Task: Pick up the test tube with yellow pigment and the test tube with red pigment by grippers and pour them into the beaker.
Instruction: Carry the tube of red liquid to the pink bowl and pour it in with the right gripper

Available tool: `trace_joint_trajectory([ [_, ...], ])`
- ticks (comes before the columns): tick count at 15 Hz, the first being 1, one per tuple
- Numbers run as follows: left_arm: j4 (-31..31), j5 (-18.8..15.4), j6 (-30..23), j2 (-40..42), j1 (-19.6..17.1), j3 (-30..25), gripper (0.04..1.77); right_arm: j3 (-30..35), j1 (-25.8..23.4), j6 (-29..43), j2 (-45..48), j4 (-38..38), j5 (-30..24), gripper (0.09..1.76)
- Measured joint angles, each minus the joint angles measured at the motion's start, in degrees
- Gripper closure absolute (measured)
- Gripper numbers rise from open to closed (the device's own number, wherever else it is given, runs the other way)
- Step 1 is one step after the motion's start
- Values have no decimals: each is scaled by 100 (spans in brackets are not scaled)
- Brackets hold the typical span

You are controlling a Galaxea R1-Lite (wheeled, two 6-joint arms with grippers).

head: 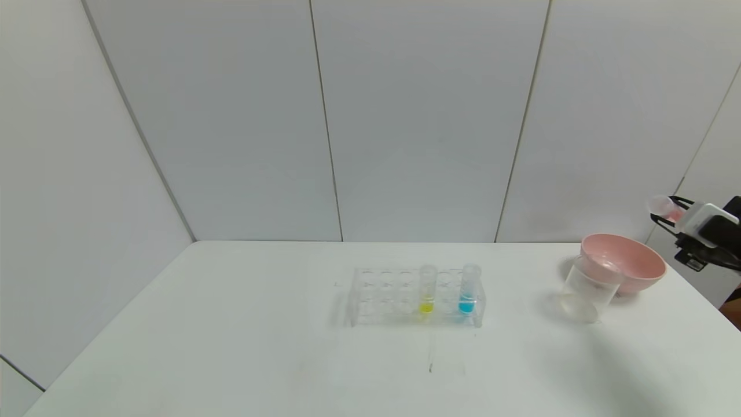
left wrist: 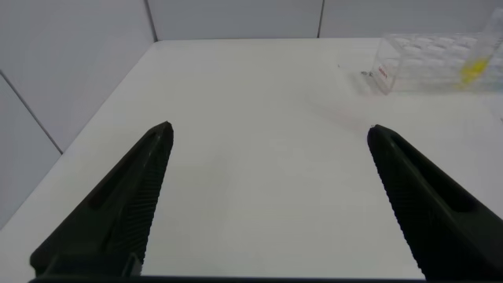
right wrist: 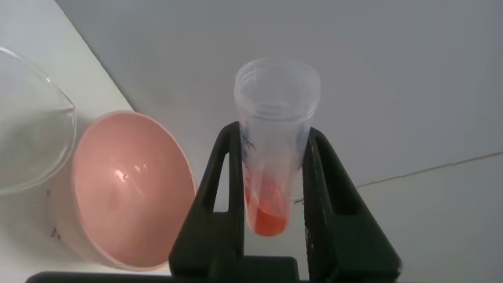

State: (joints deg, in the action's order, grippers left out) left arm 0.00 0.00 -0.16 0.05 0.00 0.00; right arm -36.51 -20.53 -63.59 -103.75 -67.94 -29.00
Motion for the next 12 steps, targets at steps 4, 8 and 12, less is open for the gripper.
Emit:
trace_joint_trajectory([
  [4, 0, 0, 0, 0, 0, 0, 5, 118, 35, -783, -126, 12, 18, 136],
  [8, 0, 0, 0, 0, 0, 0, 5, 140, 59, -1538, -206, 9, 54, 136],
  [12, 0, 0, 2, 0, 0, 0, 5, 107, 80, -2337, -230, 0, 95, 136],
])
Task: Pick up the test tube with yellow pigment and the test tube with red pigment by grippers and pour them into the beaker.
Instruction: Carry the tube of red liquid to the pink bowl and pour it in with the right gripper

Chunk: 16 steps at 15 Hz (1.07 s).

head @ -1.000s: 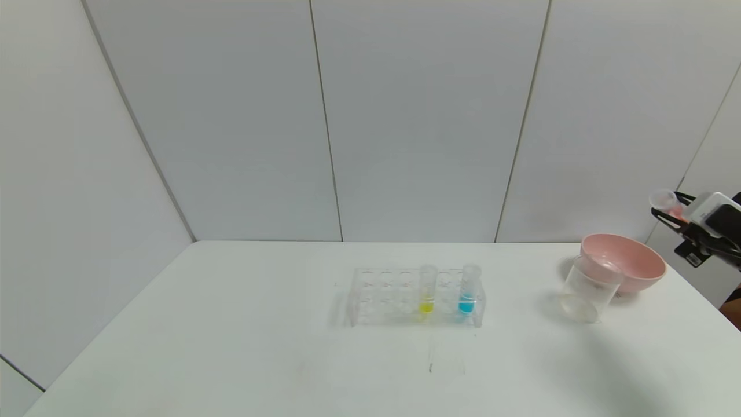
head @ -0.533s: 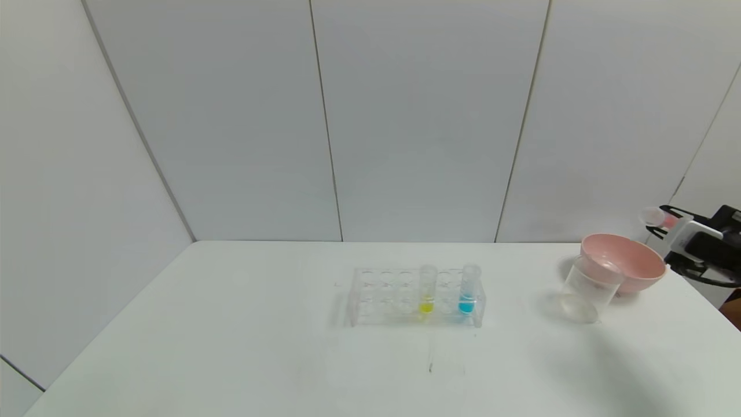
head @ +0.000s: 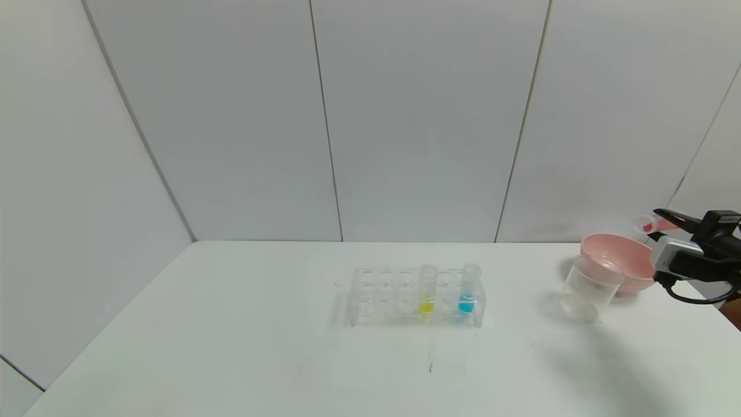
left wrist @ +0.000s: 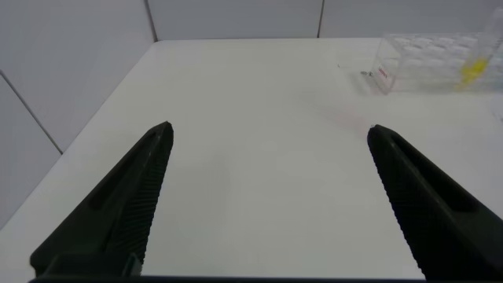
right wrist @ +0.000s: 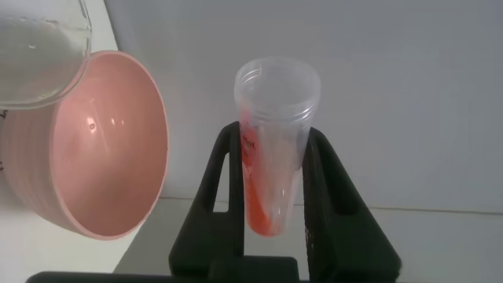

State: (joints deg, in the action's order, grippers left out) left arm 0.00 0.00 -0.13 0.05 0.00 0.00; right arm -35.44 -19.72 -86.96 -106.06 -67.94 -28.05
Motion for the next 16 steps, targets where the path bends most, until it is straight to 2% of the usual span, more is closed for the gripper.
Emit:
trace_joint_trajectory([
  [5, 0, 0, -2, 0, 0, 0, 5, 82, 258, -169, -12, 1, 358, 136],
  [16, 0, 0, -5, 0, 0, 0, 5, 29, 344, -855, -44, 1, 460, 136],
])
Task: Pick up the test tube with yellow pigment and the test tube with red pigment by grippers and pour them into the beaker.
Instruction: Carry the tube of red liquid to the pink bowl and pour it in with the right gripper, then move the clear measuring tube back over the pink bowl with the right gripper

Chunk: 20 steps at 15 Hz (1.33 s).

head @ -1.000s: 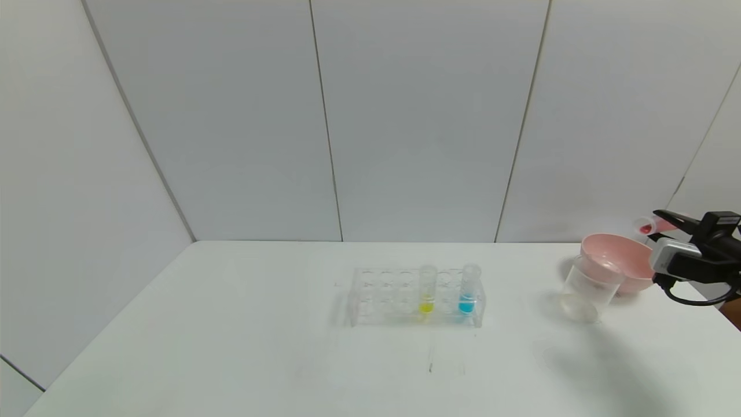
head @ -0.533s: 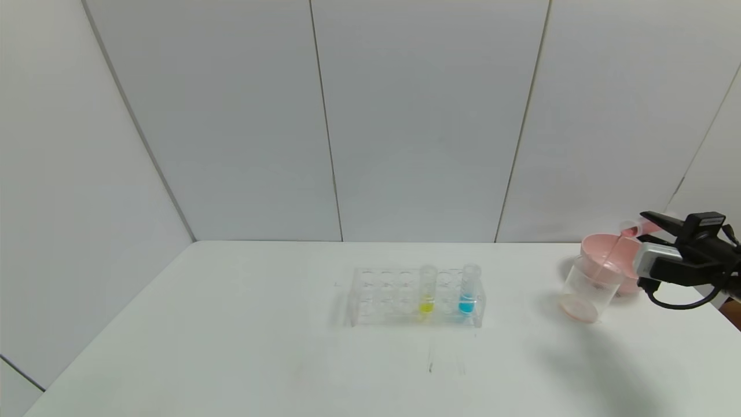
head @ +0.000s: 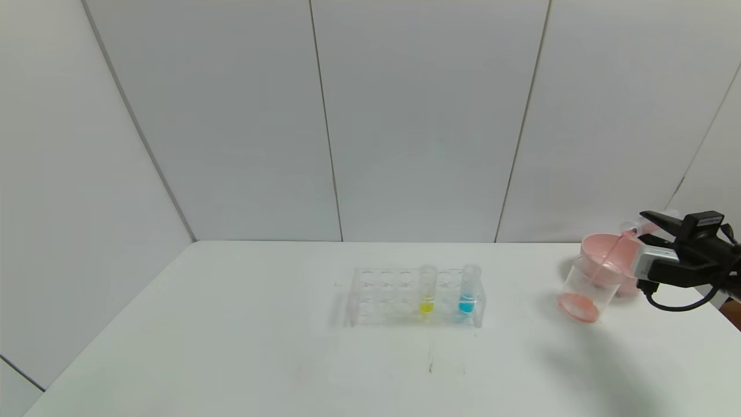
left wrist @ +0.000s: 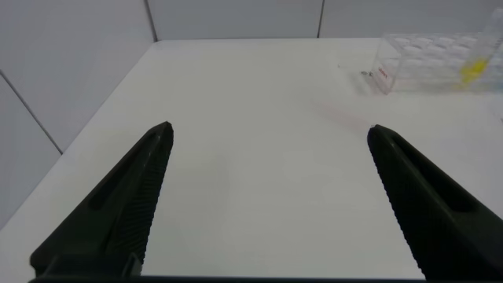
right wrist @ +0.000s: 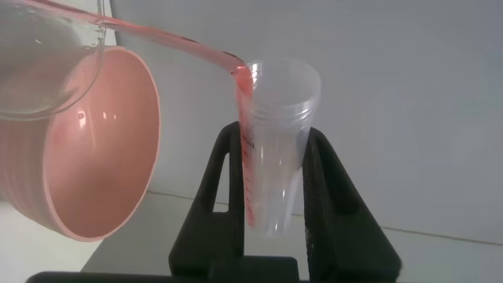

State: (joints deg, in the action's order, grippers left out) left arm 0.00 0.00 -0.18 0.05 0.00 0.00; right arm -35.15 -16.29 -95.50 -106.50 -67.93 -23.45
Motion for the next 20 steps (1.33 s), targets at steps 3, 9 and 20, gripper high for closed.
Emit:
trace_joint_trajectory([
  [3, 0, 0, 2, 0, 0, 0, 5, 0, 4, -240, -23, -6, 206, 136],
  [9, 0, 0, 5, 0, 0, 0, 5, -21, 4, -325, -54, -9, 216, 136],
  [20, 0, 0, 2, 0, 0, 0, 5, -761, 223, 1985, -124, 163, 271, 136],
])
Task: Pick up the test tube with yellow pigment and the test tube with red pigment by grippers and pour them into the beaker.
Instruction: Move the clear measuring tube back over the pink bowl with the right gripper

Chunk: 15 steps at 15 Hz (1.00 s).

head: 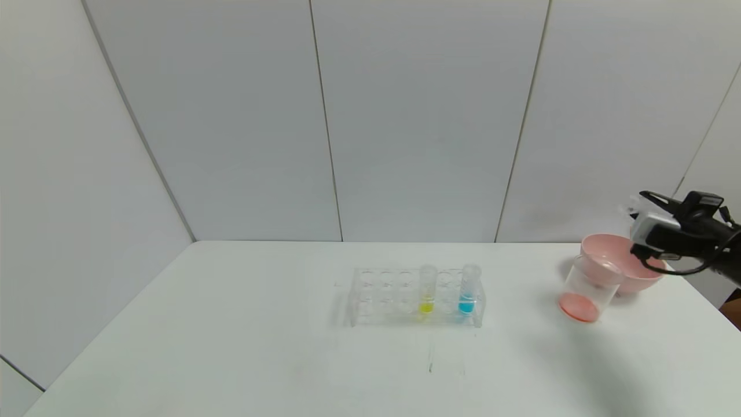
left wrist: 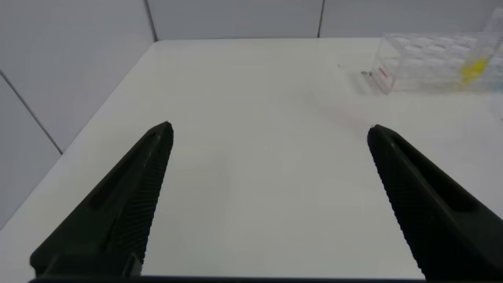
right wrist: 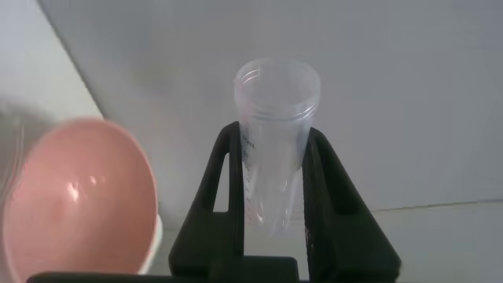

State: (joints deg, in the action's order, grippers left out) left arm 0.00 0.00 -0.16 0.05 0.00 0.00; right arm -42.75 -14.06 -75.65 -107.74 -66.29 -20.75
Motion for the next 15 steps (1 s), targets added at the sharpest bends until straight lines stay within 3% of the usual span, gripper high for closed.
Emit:
trace_joint_trajectory([
  [4, 0, -2, 0, 0, 2, 0, 5, -980, 265, 3444, -155, 644, 597, 136],
  [6, 0, 0, 0, 0, 0, 0, 5, -1072, 340, 5163, -235, 769, 967, 136],
  [8, 0, 0, 0, 0, 0, 0, 5, -831, 328, 6376, -328, 786, 1334, 136],
  [15, 0, 0, 0, 0, 0, 0, 5, -184, 107, 7101, -741, 121, 1490, 136],
])
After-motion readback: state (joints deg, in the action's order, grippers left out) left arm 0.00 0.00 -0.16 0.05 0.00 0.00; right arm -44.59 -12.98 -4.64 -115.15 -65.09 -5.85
